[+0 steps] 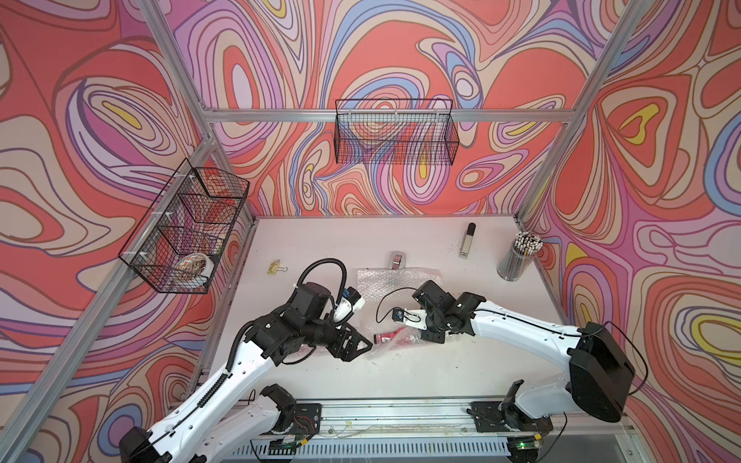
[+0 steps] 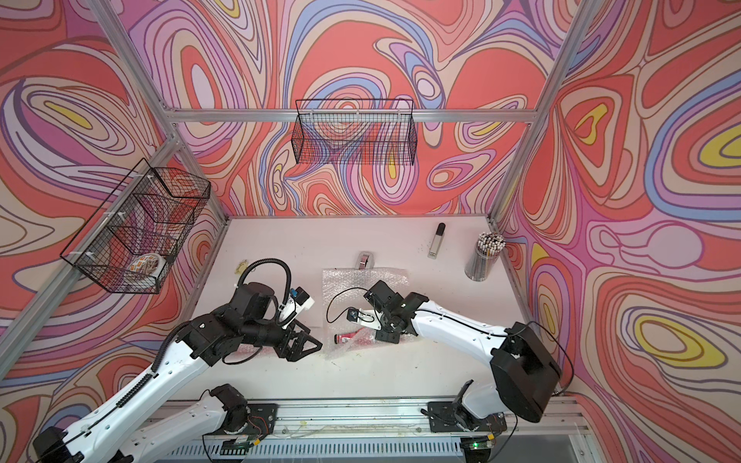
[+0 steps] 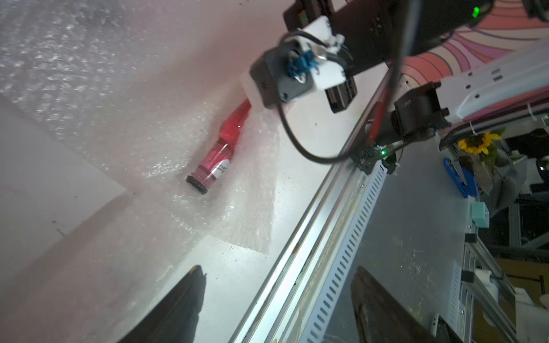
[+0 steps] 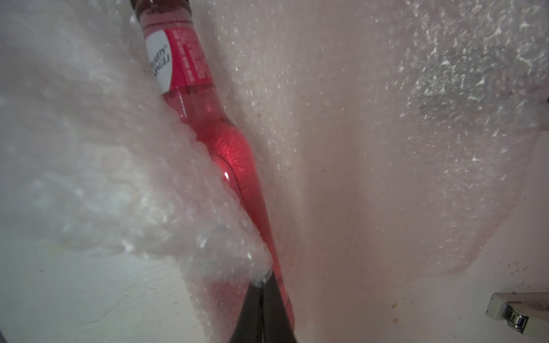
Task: Wrap wine bottles in bubble wrap
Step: Wrap the wine bottle in bubble wrap.
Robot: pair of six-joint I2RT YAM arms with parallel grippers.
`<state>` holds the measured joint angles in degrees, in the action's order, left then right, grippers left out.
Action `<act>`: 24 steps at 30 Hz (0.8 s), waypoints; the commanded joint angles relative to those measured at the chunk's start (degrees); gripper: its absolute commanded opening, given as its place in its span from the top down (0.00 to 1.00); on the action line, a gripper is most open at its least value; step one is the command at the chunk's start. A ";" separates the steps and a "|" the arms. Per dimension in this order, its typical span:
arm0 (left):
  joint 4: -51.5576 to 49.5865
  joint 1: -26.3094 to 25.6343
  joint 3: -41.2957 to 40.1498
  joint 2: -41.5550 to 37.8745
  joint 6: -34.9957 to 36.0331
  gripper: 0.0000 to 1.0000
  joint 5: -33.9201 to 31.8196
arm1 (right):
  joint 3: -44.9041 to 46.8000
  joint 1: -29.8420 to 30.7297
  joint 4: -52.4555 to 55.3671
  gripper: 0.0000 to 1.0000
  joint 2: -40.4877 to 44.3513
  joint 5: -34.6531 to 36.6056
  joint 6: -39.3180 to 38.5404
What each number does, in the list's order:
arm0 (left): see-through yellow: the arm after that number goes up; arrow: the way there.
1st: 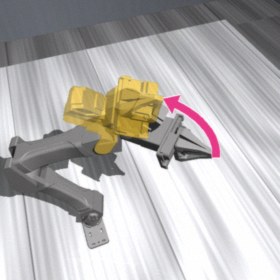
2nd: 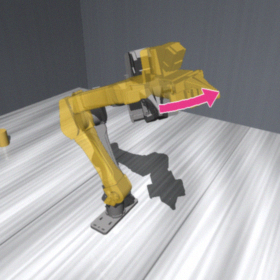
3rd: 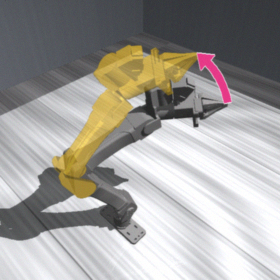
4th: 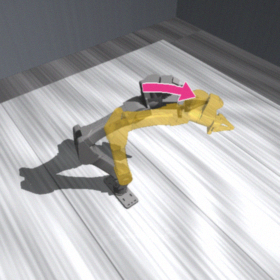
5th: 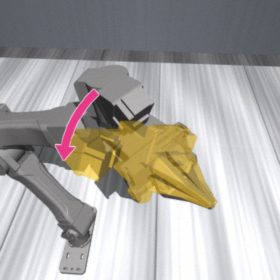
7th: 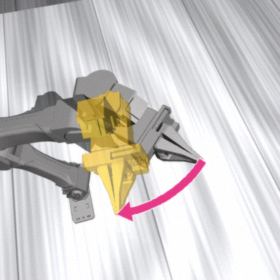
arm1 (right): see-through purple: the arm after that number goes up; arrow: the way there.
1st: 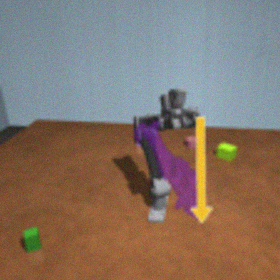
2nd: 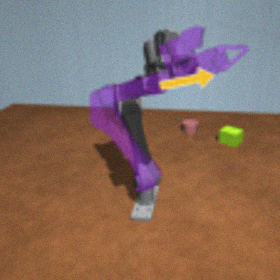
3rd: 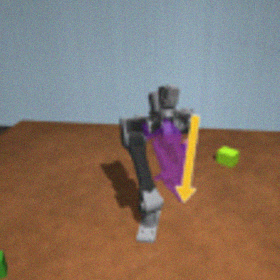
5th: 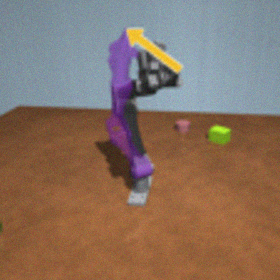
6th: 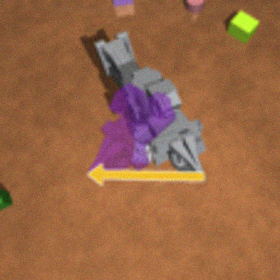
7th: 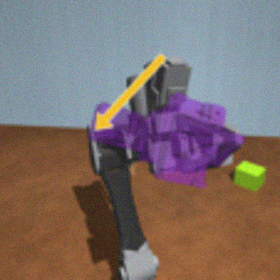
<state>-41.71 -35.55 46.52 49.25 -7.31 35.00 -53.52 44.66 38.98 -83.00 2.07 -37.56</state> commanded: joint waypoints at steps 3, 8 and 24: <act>4.37 -4.21 -2.40 -3.64 0.36 0.26 2.93 | -0.95 -2.48 -2.49 1.00 -2.52 -2.60 -0.64; 13.50 -13.46 -8.67 -2.86 -7.94 0.27 1.89 | -2.15 -4.56 -2.99 1.00 -5.14 -5.32 -0.14; 42.44 -21.80 -11.90 16.88 -5.62 0.23 -23.50 | -1.12 -7.69 -6.72 0.81 -7.06 -7.87 1.16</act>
<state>-6.79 -57.19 34.13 64.12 -15.18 17.32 -55.37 37.47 33.65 -89.36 -4.43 -37.10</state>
